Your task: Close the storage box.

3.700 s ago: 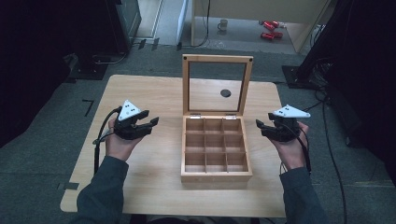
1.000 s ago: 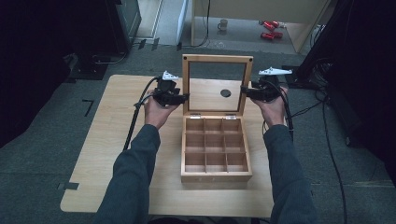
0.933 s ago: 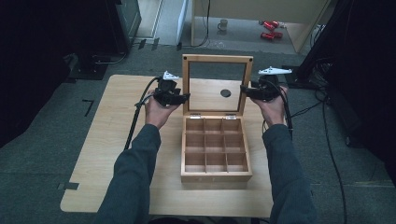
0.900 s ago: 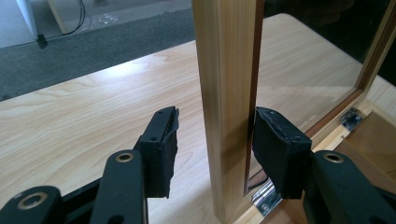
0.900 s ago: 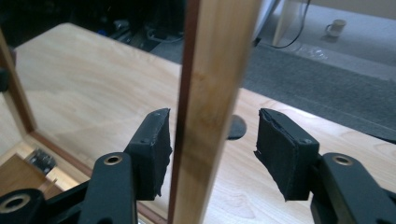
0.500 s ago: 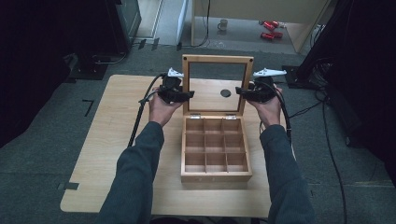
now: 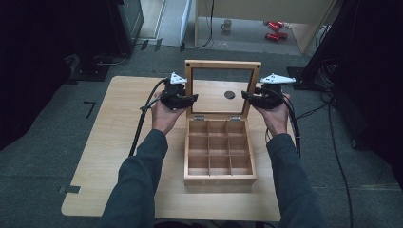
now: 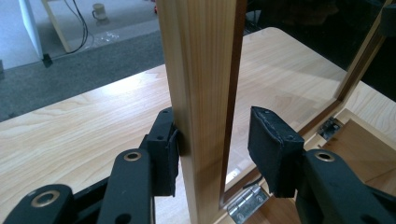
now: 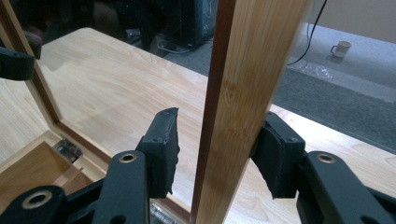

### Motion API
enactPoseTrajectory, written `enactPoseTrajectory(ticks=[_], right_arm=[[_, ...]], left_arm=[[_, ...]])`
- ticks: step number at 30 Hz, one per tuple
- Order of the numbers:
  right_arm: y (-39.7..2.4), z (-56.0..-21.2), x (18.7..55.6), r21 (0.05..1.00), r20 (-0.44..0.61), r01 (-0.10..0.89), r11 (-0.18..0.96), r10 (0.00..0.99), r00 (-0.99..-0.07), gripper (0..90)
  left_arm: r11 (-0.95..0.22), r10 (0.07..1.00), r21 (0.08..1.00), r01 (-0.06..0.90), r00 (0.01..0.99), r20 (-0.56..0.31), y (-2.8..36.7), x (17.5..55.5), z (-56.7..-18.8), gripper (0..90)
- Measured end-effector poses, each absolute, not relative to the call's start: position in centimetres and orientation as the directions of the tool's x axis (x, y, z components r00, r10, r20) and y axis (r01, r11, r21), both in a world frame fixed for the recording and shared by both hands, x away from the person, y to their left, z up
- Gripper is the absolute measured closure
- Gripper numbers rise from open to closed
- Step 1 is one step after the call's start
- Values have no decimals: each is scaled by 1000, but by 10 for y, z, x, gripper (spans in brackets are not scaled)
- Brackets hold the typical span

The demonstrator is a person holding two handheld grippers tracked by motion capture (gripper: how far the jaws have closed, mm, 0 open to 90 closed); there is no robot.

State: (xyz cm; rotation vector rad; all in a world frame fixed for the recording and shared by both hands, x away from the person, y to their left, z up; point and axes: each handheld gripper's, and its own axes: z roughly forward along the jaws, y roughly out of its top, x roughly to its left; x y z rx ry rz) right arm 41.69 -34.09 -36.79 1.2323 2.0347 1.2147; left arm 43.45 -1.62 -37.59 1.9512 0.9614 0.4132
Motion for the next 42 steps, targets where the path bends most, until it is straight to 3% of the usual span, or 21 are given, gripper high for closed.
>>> enactPoseTrajectory(ticks=[20,30,34,42], right_arm=[[-334,-364,373,870,14,436,228,874,-485,482],[-326,-362,352,862,-51,428,271,887,-459,470],[-329,-364,347,875,-20,424,236,890,-455,467],[-328,-367,337,874,-31,418,247,888,-459,460]], left_arm=[[-346,739,857,381,674,-1,-15,397,-377,551],[-311,722,872,377,691,-41,-9,385,-380,524],[-280,726,879,387,684,-70,-6,380,-380,525],[-297,716,889,349,697,-34,4,364,-372,518]])
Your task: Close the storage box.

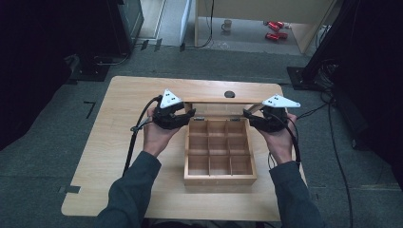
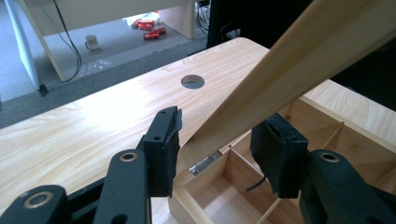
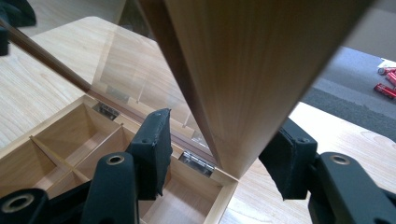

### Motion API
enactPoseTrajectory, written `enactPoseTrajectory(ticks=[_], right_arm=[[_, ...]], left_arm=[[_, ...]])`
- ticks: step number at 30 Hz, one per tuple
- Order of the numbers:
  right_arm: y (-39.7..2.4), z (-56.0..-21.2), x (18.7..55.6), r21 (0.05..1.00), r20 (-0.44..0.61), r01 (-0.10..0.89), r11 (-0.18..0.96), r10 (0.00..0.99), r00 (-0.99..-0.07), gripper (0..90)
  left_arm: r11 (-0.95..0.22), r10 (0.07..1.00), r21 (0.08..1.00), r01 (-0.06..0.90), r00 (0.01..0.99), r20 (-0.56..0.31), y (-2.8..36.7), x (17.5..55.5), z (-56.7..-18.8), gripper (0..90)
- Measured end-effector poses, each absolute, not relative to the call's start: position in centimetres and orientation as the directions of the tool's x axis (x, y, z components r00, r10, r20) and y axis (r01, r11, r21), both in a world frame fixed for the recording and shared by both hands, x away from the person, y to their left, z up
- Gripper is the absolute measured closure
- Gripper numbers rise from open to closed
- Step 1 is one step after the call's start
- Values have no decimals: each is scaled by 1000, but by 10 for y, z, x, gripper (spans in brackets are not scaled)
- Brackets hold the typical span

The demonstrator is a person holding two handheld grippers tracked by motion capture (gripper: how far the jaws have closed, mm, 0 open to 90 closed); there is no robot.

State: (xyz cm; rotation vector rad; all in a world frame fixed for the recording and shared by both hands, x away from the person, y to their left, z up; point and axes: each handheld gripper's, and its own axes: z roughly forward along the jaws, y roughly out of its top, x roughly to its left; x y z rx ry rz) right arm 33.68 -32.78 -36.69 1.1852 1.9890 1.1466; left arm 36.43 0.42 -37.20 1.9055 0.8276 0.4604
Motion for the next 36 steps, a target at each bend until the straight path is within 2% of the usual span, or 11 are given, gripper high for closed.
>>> enactPoseTrajectory(ticks=[5,10,19,27,36], right_arm=[[-328,-368,335,879,-35,410,246,888,-458,457],[-327,-369,333,881,-36,406,242,891,-453,455],[-330,-368,329,881,-38,405,244,891,-453,468],[-344,-369,318,880,-30,414,234,896,-443,485],[-353,-368,305,889,-17,402,220,893,-451,607]], left_arm=[[-313,708,889,333,706,-15,10,355,-369,530],[-350,701,887,300,712,36,15,347,-365,614],[-352,685,892,283,727,39,17,343,-363,723],[-351,682,893,281,730,39,18,339,-363,723],[-345,684,896,279,729,36,18,333,-364,726]])
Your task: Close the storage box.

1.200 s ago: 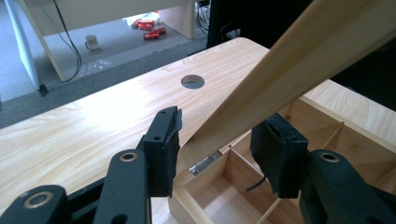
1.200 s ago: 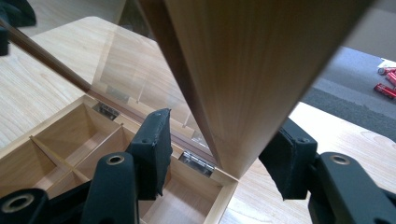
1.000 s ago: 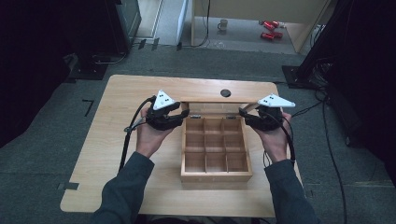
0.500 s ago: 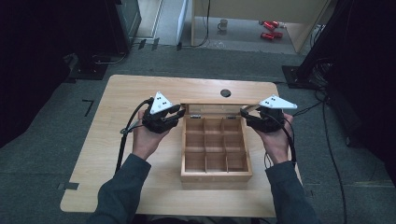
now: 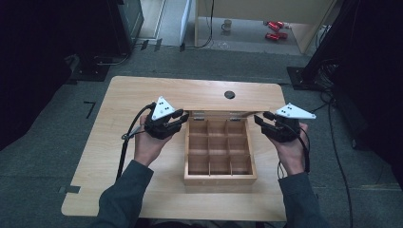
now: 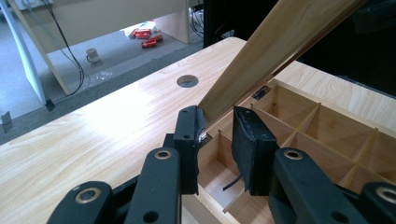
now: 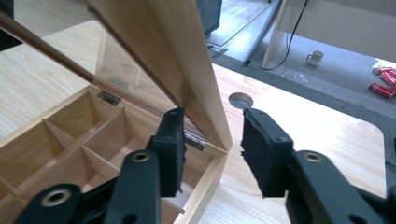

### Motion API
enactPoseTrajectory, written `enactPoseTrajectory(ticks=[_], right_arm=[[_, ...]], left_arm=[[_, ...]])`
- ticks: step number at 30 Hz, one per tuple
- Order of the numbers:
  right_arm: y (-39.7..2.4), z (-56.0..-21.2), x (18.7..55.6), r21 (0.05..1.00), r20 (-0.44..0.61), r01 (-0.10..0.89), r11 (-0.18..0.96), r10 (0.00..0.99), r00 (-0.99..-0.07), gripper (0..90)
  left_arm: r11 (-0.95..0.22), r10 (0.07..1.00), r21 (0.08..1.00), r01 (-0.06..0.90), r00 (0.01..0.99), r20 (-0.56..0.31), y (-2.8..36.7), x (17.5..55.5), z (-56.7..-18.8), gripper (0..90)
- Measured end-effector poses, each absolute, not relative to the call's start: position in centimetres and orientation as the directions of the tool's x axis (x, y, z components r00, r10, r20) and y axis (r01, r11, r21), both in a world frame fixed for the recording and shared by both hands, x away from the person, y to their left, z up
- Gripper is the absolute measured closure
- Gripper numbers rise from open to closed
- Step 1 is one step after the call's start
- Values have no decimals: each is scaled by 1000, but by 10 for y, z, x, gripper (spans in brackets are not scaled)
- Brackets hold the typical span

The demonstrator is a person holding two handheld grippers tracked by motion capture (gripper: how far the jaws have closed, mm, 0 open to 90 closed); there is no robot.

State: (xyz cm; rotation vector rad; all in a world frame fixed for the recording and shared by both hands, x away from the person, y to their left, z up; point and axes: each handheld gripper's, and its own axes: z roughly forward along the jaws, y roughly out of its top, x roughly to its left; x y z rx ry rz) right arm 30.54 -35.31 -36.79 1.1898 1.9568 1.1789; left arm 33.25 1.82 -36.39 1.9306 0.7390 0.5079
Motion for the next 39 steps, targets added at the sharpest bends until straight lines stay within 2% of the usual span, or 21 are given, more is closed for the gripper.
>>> enactPoseTrajectory(ticks=[1,9,10,39], right_arm=[[-352,-367,304,886,-23,402,229,890,-456,640],[-350,-368,297,884,-39,396,250,882,-470,707],[-350,-368,294,884,-36,396,250,880,-474,738],[-351,-370,267,882,-60,382,277,869,-491,770]], left_arm=[[-335,685,900,280,728,28,19,331,-364,728],[-334,685,900,281,728,27,19,324,-367,729],[-330,686,902,279,728,26,20,323,-368,729],[-336,695,904,265,717,48,19,300,-378,737]])
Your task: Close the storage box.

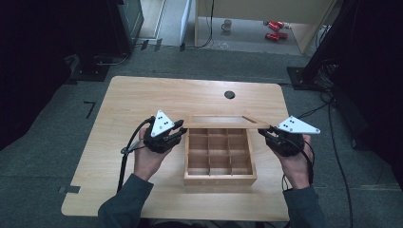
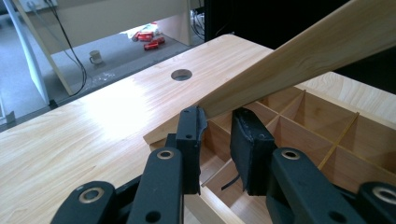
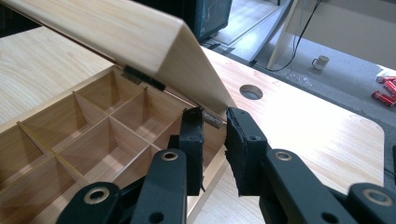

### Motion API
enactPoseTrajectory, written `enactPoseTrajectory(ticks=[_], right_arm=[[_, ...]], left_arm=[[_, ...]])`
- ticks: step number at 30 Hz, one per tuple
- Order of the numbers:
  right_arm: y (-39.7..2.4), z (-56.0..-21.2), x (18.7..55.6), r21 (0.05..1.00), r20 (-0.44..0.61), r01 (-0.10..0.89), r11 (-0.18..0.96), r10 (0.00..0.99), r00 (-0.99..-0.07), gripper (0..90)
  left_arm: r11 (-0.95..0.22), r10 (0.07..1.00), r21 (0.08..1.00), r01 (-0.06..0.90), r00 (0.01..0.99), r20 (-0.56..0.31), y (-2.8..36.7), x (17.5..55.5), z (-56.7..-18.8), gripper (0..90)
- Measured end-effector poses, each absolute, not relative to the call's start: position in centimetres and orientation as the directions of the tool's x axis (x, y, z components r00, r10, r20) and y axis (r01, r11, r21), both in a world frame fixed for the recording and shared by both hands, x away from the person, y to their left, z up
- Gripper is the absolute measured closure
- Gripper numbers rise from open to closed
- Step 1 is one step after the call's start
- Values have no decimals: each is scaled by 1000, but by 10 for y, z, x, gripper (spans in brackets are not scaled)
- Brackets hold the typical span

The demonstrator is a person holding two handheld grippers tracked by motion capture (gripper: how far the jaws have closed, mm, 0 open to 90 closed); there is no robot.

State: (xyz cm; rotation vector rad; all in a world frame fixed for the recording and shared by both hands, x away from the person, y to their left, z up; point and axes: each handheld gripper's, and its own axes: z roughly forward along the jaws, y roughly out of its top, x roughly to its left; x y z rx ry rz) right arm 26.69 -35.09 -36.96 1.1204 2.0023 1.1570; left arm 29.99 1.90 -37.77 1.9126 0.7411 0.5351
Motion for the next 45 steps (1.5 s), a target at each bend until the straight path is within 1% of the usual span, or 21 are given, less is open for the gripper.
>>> enactPoseTrajectory(ticks=[33,36,45], right_arm=[[-349,-386,244,885,-34,391,252,873,-486,746],[-349,-388,241,885,-32,392,252,872,-488,723],[-346,-388,227,893,-13,384,233,868,-496,617]], left_arm=[[-320,693,905,279,720,23,20,280,-395,712],[-318,694,905,284,720,18,20,278,-398,711],[-314,696,902,296,718,7,20,276,-404,707]])
